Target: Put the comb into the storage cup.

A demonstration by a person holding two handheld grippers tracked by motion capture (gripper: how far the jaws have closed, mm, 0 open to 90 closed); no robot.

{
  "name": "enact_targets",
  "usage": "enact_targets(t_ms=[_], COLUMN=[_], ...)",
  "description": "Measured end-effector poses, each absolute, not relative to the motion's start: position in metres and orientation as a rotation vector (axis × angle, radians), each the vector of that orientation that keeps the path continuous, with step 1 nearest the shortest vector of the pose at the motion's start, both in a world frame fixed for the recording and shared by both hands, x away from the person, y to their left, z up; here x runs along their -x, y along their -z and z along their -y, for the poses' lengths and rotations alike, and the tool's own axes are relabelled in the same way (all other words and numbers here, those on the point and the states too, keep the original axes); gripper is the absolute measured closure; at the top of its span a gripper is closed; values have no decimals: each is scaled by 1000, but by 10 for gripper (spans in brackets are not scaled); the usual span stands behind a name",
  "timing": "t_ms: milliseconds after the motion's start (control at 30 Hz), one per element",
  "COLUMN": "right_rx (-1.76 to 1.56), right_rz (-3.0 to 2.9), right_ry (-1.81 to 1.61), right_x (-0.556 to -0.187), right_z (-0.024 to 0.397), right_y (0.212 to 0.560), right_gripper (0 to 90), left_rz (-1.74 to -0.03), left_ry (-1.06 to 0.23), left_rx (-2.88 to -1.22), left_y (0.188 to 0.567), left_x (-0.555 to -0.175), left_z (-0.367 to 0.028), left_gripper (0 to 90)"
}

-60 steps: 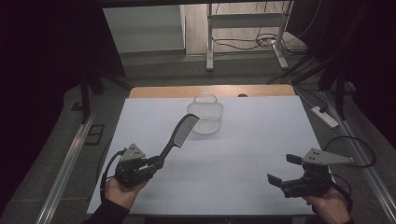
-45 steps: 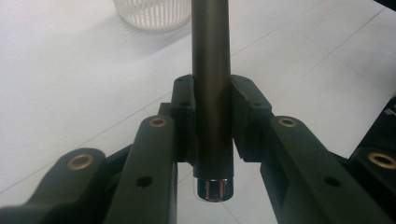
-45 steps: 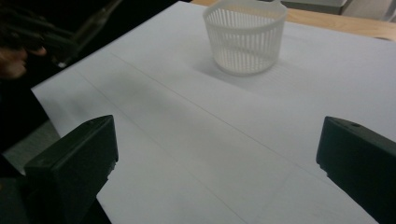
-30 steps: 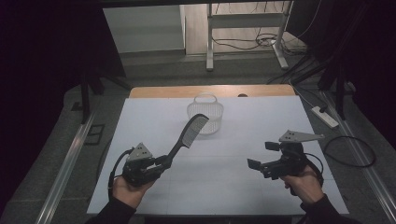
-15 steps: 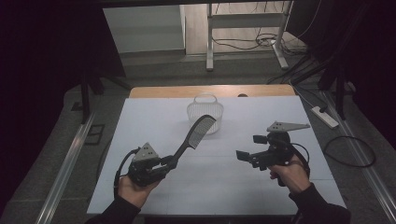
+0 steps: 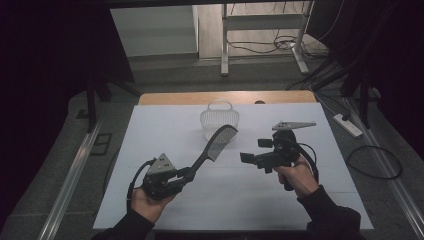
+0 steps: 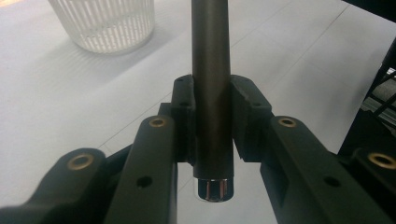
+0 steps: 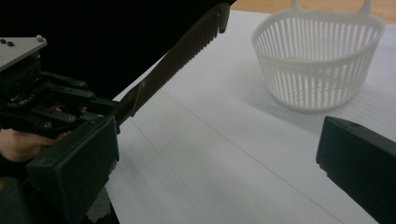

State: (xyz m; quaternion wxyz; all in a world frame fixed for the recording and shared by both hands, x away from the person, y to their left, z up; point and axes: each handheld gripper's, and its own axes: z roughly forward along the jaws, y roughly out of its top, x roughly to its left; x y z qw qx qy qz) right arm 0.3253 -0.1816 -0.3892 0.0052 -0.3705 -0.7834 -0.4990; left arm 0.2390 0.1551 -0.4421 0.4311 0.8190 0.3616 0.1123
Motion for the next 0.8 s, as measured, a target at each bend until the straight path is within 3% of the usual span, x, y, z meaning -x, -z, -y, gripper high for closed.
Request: enact_targets(t_ms=[800], right_rx=[1221], right_rz=[2315], right_ry=[1519], right_x=[-363], right_z=[147], right_y=[391], right_gripper=[0], left_rz=[-832], left_ry=[-262], left_rx=[-2070], left_y=[444], left_x=[-237], left_z=[-145], left_gripper=[723])
